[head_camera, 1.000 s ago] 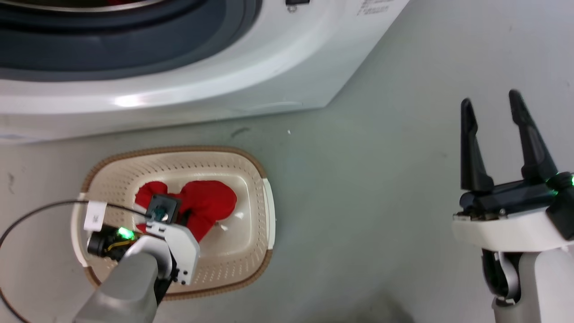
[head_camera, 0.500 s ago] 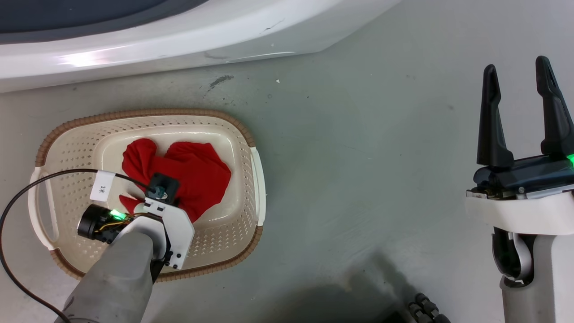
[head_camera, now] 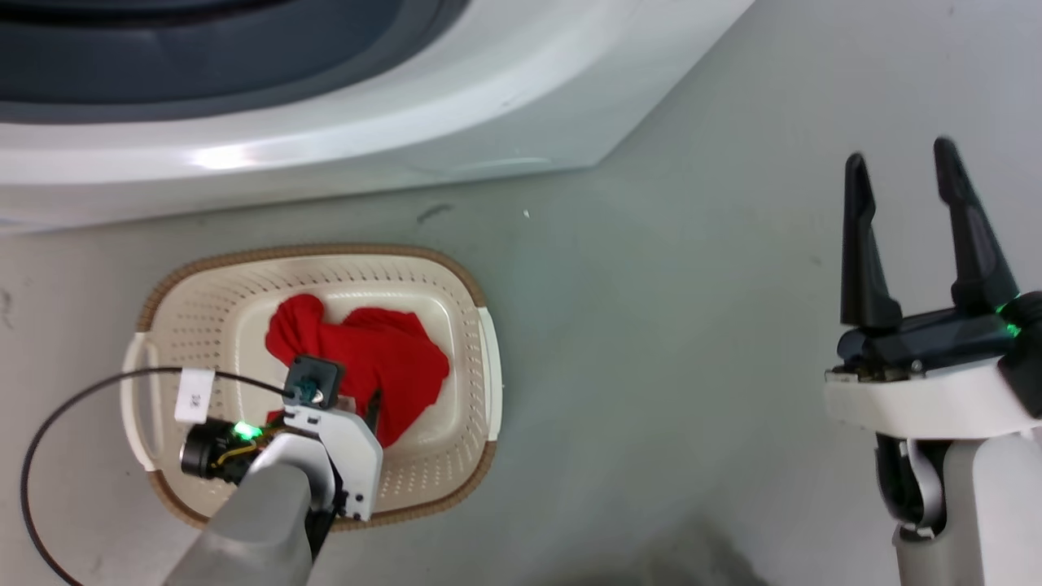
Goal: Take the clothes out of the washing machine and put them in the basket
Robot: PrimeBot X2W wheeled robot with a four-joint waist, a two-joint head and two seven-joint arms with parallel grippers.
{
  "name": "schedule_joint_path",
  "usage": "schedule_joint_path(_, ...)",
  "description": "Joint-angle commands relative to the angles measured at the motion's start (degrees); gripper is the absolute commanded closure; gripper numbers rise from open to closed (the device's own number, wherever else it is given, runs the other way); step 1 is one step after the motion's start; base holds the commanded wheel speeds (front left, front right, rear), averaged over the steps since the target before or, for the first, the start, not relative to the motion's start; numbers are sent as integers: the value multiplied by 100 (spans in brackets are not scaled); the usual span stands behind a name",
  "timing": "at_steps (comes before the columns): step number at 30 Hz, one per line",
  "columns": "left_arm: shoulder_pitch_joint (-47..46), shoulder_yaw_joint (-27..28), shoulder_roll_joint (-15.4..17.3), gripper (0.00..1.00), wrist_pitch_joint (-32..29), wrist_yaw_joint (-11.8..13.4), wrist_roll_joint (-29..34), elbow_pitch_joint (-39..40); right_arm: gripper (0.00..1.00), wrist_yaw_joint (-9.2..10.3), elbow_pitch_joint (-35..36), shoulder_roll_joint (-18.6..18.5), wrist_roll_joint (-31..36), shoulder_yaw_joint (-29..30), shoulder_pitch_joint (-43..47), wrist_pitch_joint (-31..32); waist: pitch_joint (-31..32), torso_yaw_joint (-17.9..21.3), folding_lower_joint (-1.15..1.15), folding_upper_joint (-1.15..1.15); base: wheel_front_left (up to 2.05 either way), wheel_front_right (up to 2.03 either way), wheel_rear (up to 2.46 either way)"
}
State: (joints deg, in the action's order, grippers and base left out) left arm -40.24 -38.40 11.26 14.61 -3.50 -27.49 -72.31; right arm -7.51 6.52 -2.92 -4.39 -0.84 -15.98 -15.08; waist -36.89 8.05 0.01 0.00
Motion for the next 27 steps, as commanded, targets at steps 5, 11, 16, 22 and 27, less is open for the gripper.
schedule_joint_path(5, 399, 191, -52, 0, 65, 150, -39, 539, 0, 4, -92, 8, 132, -26, 303, -14, 762, -274, -1, 0, 0, 0, 0)
schedule_joint_path(11, 1133, 729, 40, 0, 59, 475, 183, 1818, 0, 4, -199, 8, 249, -34, 670, -14, 1362, -472, -1, 0, 0, 0, 0)
schedule_joint_path(16, 1784, 1299, 66, 0, 60, 696, 523, 2853, 0, 4, -261, 8, 328, -95, 968, -14, 1846, -606, -1, 0, 0, 0, 0)
schedule_joint_path(22, 2495, 2093, -29, 0, 60, 895, 1007, 4121, 0, 4, -312, 8, 384, -153, 1225, -14, 2308, -736, -1, 0, 0, 0, 0)
schedule_joint_path(27, 2930, 2679, -168, 0, 61, 972, 1436, 5047, 0, 4, -329, 9, 369, -181, 1325, -14, 2496, -769, -1, 0, 0, 0, 0)
